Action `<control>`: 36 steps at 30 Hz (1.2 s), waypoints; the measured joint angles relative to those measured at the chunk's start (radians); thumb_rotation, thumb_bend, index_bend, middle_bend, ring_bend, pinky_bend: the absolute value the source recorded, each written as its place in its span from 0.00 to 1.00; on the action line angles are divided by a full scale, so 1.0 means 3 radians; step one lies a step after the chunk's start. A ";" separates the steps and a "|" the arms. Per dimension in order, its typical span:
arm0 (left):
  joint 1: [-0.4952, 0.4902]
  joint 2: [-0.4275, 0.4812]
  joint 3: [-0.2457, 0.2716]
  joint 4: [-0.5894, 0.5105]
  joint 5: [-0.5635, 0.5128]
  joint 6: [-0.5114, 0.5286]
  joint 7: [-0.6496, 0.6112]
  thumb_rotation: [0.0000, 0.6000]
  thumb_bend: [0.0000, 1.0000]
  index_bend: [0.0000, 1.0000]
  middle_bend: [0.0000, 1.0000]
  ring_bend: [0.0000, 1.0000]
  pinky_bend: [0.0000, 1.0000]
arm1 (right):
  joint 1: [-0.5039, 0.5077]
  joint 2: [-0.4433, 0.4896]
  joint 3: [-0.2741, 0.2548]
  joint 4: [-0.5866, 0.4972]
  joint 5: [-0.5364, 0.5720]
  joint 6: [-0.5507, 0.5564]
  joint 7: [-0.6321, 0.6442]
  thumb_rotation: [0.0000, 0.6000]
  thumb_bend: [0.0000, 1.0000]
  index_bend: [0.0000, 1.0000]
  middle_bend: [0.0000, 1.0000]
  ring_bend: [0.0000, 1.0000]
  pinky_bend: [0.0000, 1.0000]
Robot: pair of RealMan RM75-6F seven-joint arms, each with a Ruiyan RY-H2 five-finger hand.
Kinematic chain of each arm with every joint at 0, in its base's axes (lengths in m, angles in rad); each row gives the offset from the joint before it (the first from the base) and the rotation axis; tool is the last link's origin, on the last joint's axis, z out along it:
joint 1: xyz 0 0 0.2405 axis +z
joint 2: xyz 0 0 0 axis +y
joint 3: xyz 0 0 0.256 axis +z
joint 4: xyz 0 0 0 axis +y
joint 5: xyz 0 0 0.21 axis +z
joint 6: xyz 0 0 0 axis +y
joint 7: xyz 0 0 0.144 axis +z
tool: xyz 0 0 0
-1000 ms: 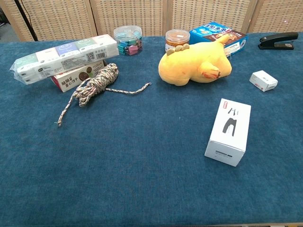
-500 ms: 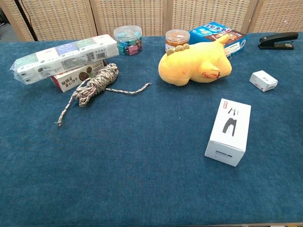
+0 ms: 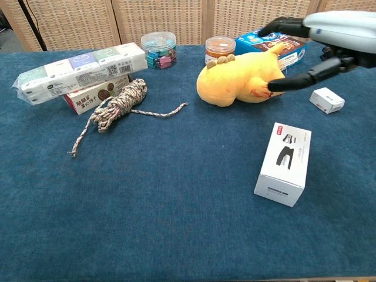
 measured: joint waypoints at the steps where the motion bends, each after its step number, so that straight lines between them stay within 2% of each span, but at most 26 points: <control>1: 0.0000 0.0001 -0.0002 0.0005 -0.0011 -0.0004 -0.0006 1.00 0.00 0.00 0.00 0.00 0.00 | 0.0075 -0.0086 0.0042 0.0062 0.0061 -0.0025 -0.0031 0.26 0.00 0.00 0.00 0.00 0.00; 6: -0.0005 0.0005 -0.0010 0.0017 -0.0049 -0.0031 -0.0022 1.00 0.00 0.00 0.00 0.00 0.00 | 0.0440 -0.0521 0.0227 0.0469 0.0232 -0.0112 -0.0068 0.25 0.00 0.00 0.00 0.00 0.00; 12: -0.0016 0.0006 -0.0019 0.0026 -0.0088 -0.0062 -0.0023 1.00 0.00 0.00 0.00 0.00 0.00 | 0.0757 -0.0865 0.0341 0.0842 0.0323 -0.0185 0.0088 0.24 0.00 0.00 0.00 0.00 0.00; 25: -0.0048 0.0016 -0.0028 0.0035 -0.0129 -0.0138 -0.0046 1.00 0.00 0.00 0.00 0.00 0.00 | 0.1328 -0.1408 0.0544 0.1752 0.0666 -0.0408 0.0313 0.23 0.00 0.00 0.00 0.00 0.00; 36: -0.0072 0.0011 -0.0067 0.0051 -0.0238 -0.0182 -0.0051 1.00 0.00 0.00 0.00 0.00 0.00 | 0.1695 -0.1787 0.0605 0.2593 0.0832 -0.0546 0.0456 0.23 0.00 0.00 0.00 0.00 0.00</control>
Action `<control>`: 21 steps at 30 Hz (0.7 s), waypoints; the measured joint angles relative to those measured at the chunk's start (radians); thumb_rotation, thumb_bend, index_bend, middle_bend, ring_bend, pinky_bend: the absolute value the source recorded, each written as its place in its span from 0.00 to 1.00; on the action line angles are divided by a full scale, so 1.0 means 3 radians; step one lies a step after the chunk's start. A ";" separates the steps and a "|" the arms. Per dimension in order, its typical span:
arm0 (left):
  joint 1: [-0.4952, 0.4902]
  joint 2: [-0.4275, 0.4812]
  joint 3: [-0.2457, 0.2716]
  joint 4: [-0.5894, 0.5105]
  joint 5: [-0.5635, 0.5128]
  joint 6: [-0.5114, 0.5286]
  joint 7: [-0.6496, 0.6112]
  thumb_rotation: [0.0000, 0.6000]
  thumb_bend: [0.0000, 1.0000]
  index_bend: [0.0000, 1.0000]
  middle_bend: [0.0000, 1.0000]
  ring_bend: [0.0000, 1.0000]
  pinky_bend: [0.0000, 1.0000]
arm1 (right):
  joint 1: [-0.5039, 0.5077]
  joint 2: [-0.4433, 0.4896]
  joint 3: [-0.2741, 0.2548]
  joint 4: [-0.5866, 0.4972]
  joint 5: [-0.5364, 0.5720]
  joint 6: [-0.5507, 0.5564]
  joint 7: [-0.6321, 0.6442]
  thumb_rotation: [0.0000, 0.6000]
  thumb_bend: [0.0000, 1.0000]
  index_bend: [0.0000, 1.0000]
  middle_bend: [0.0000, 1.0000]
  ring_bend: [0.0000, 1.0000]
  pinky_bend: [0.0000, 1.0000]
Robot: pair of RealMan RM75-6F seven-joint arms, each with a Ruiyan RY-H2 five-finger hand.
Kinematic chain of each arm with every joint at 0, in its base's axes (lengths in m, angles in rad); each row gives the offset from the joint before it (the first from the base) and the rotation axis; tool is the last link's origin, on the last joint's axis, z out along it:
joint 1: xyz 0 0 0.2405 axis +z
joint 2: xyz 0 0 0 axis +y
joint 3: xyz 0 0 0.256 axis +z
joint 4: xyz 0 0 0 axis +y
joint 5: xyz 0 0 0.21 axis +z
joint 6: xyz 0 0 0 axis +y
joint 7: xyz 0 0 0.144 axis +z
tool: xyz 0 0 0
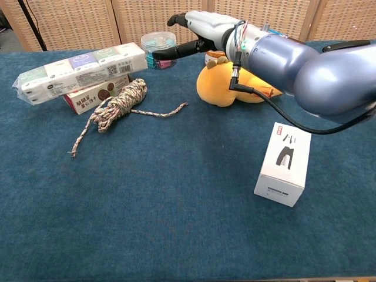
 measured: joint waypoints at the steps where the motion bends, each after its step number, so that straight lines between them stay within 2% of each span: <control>1: -0.0006 -0.0003 -0.0005 0.0003 -0.0019 -0.0012 0.0004 1.00 0.00 0.00 0.00 0.00 0.00 | 0.0018 -0.0021 0.0001 0.0064 0.0004 -0.0014 0.0030 0.22 0.00 0.00 0.00 0.00 0.00; 13: -0.0100 -0.0047 -0.0074 0.0019 -0.0286 -0.0173 0.0158 1.00 0.00 0.00 0.00 0.00 0.00 | 0.0260 -0.0400 0.0009 0.0942 0.0014 -0.0277 0.0571 0.25 0.00 0.00 0.00 0.00 0.00; 21: -0.0142 -0.0069 -0.0097 0.0033 -0.0385 -0.0238 0.0222 1.00 0.00 0.00 0.00 0.00 0.00 | 0.0418 -0.0711 -0.0023 0.1438 -0.0118 -0.0304 0.0895 0.26 0.00 0.00 0.00 0.00 0.00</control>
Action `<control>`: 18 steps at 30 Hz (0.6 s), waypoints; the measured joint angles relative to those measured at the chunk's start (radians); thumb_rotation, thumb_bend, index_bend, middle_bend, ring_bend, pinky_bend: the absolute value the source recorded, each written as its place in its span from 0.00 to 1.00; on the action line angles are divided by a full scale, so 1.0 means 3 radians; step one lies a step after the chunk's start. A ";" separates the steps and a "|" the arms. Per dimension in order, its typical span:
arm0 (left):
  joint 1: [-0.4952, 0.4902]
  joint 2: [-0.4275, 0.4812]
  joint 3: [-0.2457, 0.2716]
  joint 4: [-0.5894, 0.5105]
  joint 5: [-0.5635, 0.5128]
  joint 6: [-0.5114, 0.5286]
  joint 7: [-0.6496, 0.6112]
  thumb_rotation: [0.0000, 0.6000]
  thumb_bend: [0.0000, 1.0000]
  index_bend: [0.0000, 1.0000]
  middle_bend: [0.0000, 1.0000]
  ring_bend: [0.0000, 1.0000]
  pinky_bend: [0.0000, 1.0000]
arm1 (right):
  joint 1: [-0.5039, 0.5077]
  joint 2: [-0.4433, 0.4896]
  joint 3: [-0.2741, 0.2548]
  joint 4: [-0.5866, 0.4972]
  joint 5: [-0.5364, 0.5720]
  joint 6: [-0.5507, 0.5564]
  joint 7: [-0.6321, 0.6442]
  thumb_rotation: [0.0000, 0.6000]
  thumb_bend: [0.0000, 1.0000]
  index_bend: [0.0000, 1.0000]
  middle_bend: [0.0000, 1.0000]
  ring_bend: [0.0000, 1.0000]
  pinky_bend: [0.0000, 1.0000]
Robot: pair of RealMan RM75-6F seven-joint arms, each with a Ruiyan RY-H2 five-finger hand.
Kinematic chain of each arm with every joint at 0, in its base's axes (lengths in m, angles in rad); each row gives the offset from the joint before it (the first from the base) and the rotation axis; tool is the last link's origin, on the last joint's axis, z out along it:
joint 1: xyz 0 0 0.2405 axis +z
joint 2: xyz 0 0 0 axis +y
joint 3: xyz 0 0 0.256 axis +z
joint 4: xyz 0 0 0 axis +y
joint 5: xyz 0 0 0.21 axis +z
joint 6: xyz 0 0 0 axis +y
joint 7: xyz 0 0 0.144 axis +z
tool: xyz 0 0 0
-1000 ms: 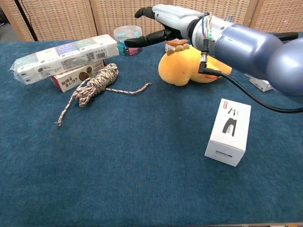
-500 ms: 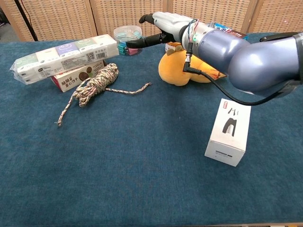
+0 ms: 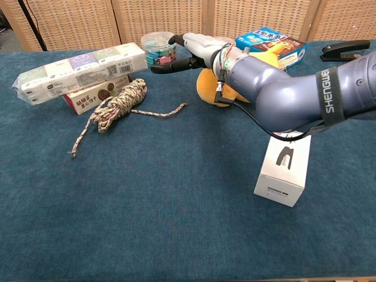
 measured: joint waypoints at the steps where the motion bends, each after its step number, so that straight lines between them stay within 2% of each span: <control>1: -0.0003 -0.0001 -0.0002 0.0004 -0.0007 -0.0005 0.0004 1.00 0.00 0.00 0.00 0.00 0.00 | 0.0013 -0.0024 -0.0014 0.0050 -0.0029 0.0003 0.0029 0.26 0.00 0.00 0.00 0.00 0.00; 10: -0.0005 -0.0002 0.0004 0.0001 -0.0014 -0.0011 0.0004 1.00 0.00 0.00 0.00 0.00 0.00 | 0.0016 -0.0120 -0.0164 0.0438 -0.0228 0.0010 0.0202 0.26 0.00 0.00 0.00 0.00 0.00; 18: -0.0003 -0.0015 0.0021 -0.0010 0.0017 0.0008 0.0049 1.00 0.00 0.00 0.00 0.00 0.00 | -0.0213 0.0064 -0.0175 0.0370 -0.0216 0.0021 0.0306 0.26 0.00 0.00 0.00 0.00 0.00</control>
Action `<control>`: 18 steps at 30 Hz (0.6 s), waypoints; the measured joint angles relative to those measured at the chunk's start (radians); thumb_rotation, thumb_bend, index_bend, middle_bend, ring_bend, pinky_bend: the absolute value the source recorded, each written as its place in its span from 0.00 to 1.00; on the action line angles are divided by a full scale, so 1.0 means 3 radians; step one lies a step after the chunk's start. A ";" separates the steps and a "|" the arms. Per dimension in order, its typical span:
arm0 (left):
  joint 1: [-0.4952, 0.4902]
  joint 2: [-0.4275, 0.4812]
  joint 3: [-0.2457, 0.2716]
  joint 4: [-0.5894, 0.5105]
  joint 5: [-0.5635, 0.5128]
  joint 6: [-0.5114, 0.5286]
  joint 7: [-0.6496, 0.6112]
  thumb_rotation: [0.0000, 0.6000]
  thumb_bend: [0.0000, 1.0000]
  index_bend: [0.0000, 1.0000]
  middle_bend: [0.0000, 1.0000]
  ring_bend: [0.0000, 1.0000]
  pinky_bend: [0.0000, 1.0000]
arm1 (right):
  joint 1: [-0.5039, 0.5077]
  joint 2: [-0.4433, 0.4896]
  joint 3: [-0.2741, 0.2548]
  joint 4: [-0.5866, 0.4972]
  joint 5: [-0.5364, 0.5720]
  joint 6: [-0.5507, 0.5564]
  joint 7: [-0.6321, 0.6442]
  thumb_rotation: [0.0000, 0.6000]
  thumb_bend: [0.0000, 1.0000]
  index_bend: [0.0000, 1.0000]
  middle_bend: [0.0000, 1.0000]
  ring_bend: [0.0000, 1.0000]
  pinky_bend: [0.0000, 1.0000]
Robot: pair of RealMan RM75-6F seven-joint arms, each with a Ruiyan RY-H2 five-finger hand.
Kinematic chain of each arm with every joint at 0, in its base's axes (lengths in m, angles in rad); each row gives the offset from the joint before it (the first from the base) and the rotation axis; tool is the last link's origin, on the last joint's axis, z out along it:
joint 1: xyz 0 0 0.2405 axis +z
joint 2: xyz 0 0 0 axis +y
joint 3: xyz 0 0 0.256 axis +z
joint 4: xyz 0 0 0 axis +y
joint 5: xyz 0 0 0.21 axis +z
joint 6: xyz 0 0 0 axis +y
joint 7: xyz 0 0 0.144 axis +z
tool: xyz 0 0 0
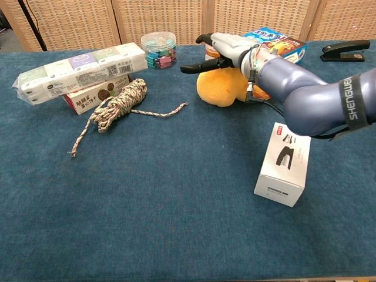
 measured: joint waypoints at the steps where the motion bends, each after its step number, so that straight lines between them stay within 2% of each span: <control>1: 0.0000 -0.0003 0.0004 -0.0004 0.0006 0.0003 0.0009 1.00 0.00 0.00 0.00 0.00 0.00 | -0.0029 0.0031 0.0001 -0.0025 0.0007 0.0000 0.0001 0.26 0.00 0.00 0.00 0.00 0.00; 10: -0.0006 -0.0028 0.0020 -0.0036 0.0014 0.0016 0.0095 1.00 0.00 0.00 0.00 0.00 0.00 | -0.0289 0.0365 0.0052 -0.0406 0.0130 -0.0012 0.0019 0.26 0.00 0.00 0.00 0.00 0.00; 18: -0.0028 -0.0042 0.0016 -0.0049 -0.0009 -0.0008 0.0132 1.00 0.00 0.00 0.00 0.00 0.00 | -0.0332 0.0554 0.0084 -0.1059 0.0132 0.0027 0.0027 0.26 0.00 0.00 0.00 0.00 0.00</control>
